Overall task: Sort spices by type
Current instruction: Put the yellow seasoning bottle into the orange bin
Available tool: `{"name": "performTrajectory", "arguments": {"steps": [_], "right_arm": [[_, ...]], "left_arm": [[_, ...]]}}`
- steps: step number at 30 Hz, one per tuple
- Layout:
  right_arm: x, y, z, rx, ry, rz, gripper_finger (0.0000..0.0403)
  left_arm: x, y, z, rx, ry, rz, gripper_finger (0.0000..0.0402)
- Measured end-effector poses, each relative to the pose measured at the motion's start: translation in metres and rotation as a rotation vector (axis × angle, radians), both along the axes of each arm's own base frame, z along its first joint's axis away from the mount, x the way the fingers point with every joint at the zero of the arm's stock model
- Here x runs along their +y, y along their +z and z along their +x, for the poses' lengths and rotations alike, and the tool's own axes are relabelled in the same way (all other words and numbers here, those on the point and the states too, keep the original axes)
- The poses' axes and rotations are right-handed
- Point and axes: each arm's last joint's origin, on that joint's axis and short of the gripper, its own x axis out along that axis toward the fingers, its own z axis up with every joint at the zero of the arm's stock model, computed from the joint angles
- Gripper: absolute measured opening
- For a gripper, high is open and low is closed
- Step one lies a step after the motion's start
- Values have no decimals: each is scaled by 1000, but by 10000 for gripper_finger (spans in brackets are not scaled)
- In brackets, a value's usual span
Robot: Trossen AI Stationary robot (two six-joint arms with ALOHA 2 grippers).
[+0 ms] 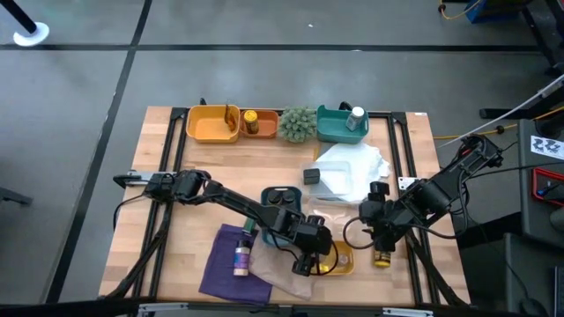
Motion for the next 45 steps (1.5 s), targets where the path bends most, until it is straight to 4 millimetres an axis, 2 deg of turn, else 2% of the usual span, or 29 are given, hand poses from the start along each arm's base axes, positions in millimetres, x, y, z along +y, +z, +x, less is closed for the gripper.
{"name": "performTrajectory", "arguments": {"steps": [7,12,15,18,24,30,34,38,45], "right_arm": [[2,-1,-2,62,-62,113,282],[3,-1,-2,89,-130,167,282],[2,-1,-4,119,-146,171,282],[-1,-3,-9,182,-155,150,282],[1,-5,-22,229,-161,69,282],[21,-6,-39,157,-80,0,282],[37,-12,-47,163,-3,-50,282],[55,-24,-50,207,113,-118,282],[88,-58,-47,369,418,-254,282]], "left_arm": [[-1,41,2,-33,-17,2,238],[6,74,-8,33,-49,54,237],[15,85,-15,78,-100,112,237],[30,94,-23,101,-125,150,237],[82,125,-32,83,-96,170,237],[125,137,-35,62,-104,127,237],[141,138,-34,60,-85,107,237],[145,138,-34,57,-82,99,237],[135,138,-34,59,-96,92,237]]}}
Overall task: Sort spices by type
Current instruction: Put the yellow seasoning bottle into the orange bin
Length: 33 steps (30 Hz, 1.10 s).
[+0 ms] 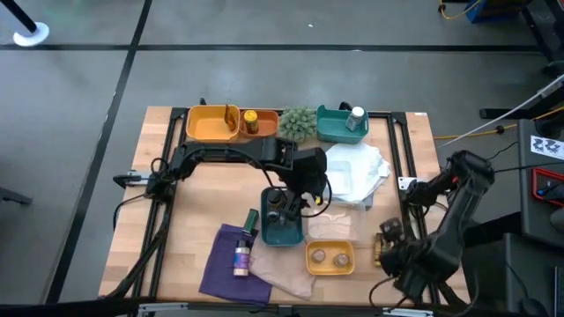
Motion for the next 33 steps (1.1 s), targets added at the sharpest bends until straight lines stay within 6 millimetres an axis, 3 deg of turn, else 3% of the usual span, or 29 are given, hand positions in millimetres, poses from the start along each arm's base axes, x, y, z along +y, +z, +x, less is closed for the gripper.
{"name": "performTrajectory", "arguments": {"steps": [8,13,20,33], "right_arm": [[27,-51,14,237,356,-132,282],[34,-71,20,303,475,-192,282],[39,-94,23,270,515,-158,282],[18,-135,9,332,508,-200,282]], "left_arm": [[-16,0,-2,6,-29,-4,237],[-25,-1,-3,11,-50,-3,237],[-35,-1,-4,12,-82,5,237],[-37,-2,-6,30,-92,8,237]]}}
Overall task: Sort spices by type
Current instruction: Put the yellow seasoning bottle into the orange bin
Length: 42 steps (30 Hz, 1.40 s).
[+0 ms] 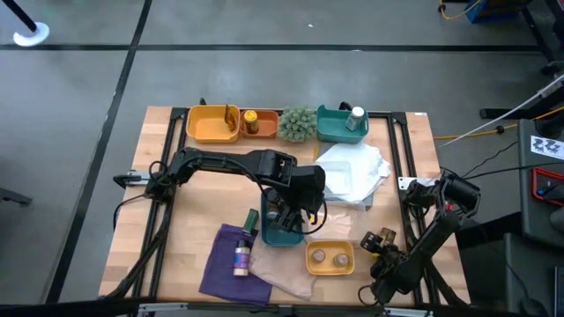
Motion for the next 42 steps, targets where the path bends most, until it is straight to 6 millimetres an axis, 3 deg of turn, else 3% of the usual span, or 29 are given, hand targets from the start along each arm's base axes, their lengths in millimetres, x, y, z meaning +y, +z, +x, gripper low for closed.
{"name": "performTrajectory", "arguments": {"steps": [6,13,21,25,29,42], "right_arm": [[-4,-14,-3,-18,-59,25,282],[-5,-15,-4,-46,-162,12,245],[-4,-14,-5,-57,-295,2,247],[0,-8,-2,-70,-353,7,258],[5,-1,0,-65,-414,24,243],[18,34,9,-109,-609,60,246]], "left_arm": [[0,0,0,0,2,-2,237],[0,0,0,0,5,-3,237],[-1,0,0,3,18,-11,237],[2,1,0,-2,10,-4,237],[10,7,-2,-18,38,-11,237],[18,48,-27,-107,92,-50,237]]}}
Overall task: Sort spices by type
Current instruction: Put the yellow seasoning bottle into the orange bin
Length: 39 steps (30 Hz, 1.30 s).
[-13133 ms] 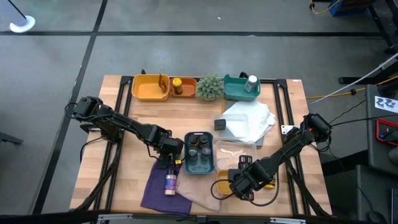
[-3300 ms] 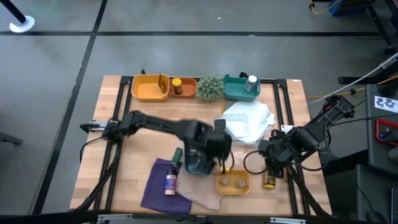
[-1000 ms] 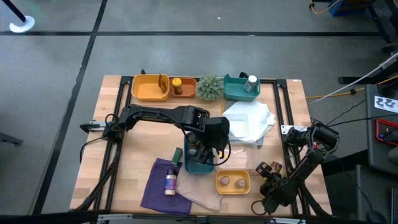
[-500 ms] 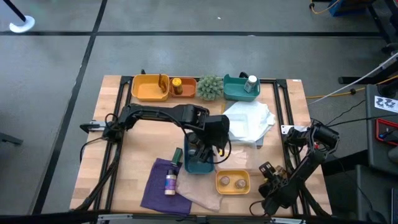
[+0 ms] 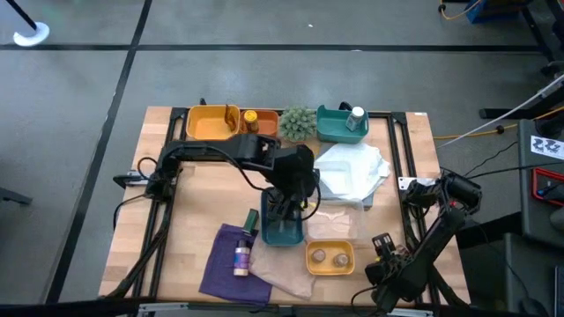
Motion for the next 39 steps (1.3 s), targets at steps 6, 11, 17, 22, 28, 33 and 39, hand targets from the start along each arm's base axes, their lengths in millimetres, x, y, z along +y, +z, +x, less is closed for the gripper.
{"name": "performTrajectory", "arguments": {"steps": [6,11,17,22,28,33,39], "right_arm": [[0,28,13,-44,-68,-19,244],[-5,55,33,-153,-89,-56,248],[-24,92,62,-309,-65,-159,245],[-48,116,91,-437,10,-208,248],[-95,135,131,-497,75,-316,244],[-146,144,168,-542,73,-339,248],[-217,150,212,-674,71,-189,245]], "left_arm": [[3,31,-23,-74,31,-25,237],[13,62,-51,-161,111,-10,237],[35,94,-84,-255,269,14,237],[53,111,-104,-324,339,24,237],[80,123,-114,-401,416,49,237],[105,126,-124,-400,506,64,237],[130,125,-146,-338,598,91,237]]}}
